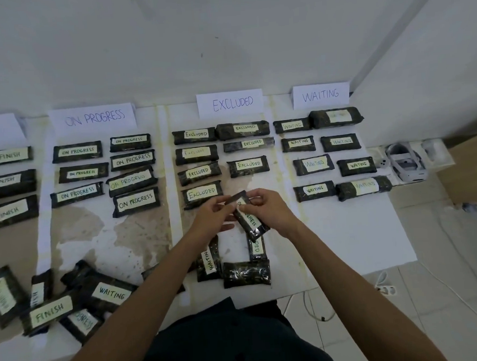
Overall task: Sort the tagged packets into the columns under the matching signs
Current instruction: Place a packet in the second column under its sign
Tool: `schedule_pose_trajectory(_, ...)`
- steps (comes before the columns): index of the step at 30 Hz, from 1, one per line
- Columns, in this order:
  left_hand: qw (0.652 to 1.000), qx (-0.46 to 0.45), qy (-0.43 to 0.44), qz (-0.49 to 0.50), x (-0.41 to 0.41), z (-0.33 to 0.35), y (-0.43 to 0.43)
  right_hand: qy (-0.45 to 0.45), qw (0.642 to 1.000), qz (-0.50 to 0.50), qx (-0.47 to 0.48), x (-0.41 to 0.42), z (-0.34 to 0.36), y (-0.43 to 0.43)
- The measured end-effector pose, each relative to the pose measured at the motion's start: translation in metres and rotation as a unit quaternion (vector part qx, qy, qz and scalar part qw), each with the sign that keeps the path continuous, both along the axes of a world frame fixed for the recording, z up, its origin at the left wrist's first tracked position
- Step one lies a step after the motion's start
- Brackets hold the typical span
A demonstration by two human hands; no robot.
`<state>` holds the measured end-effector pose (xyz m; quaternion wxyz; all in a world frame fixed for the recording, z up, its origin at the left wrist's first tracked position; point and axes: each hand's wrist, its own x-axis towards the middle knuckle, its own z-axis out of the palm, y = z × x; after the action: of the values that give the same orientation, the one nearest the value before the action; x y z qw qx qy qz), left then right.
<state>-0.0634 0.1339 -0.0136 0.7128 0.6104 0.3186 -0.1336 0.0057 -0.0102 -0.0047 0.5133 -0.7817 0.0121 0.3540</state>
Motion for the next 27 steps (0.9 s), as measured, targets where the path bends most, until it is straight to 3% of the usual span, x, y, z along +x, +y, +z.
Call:
schedule_pose_trajectory(5, 0.997, 0.021, 0.024, 0.074, -0.026, -0.011, 0.022, -0.154, 0.975, 0.128, -0.092, -0.024, 0.001, 0.037)
schedule_pose_trajectory(9, 0.982, 0.001, 0.037, 0.188, -0.055, -0.022, 0.055, -0.285, 0.889, 0.312, -0.175, -0.042, -0.017, 0.073)
schedule_pose_trajectory(14, 0.968, 0.059, 0.054, 0.24, -0.094, -0.039, 0.103, -0.32, 0.853, 0.388, -0.14, -0.063, -0.04, 0.131)
schedule_pose_trajectory(19, 0.946, 0.261, 0.09, 0.169, -0.116, -0.057, 0.152, -0.344, 0.82, 0.437, -0.135, -0.068, -0.062, 0.19)
schedule_pose_trajectory(27, 0.92, 0.369, 0.127, 0.033, -0.122, -0.082, 0.184, -0.391, 0.771, 0.482, -0.144, -0.064, -0.089, 0.214)
